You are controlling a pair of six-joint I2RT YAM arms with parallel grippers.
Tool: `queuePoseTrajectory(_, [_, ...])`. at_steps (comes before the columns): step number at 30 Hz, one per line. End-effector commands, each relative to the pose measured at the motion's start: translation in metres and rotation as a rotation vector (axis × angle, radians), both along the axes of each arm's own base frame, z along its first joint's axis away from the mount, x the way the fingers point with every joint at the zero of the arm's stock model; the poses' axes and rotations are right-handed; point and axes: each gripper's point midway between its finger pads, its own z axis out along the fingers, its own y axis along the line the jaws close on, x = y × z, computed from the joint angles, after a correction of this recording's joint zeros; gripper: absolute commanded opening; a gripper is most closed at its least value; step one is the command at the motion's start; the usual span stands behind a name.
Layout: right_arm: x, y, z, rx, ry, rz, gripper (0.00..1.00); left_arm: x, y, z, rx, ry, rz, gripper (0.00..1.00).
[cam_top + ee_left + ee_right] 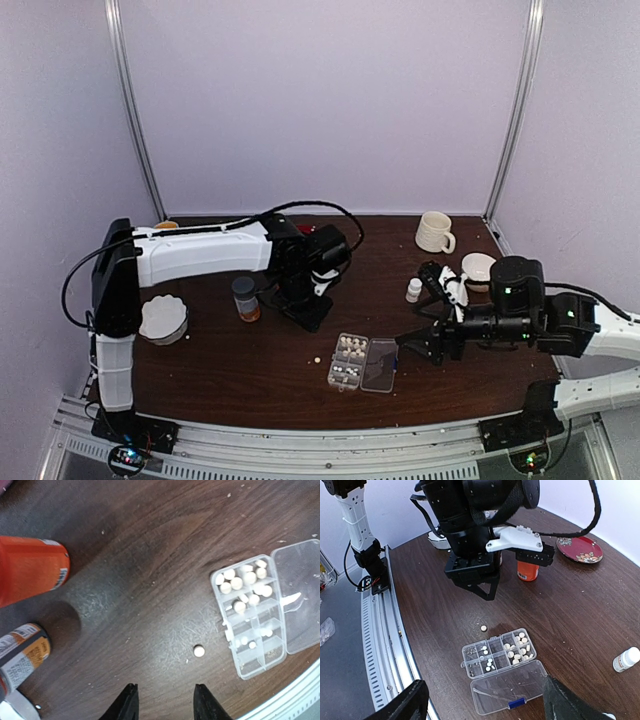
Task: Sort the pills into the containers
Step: Pick up the pill from the center of the board.
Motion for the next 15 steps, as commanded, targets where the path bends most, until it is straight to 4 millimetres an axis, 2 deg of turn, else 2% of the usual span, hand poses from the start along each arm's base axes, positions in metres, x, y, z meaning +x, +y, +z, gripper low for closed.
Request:
queuePoseTrajectory(1, [0.001, -0.004, 0.003, 0.026, -0.002, -0.016, 0.81, -0.004, -0.018, -0.027, -0.041, 0.034, 0.043, 0.40])
queuePoseTrajectory(9, [0.000, -0.004, 0.005, 0.038, -0.003, -0.015, 0.81, -0.027, -0.031, -0.047, -0.017, 0.072, 0.010, 0.41])
queuePoseTrajectory(15, [-0.002, -0.004, 0.005, 0.042, -0.001, -0.007, 0.81, -0.034, -0.026, -0.067, 0.027, 0.104, 0.009, 0.41])
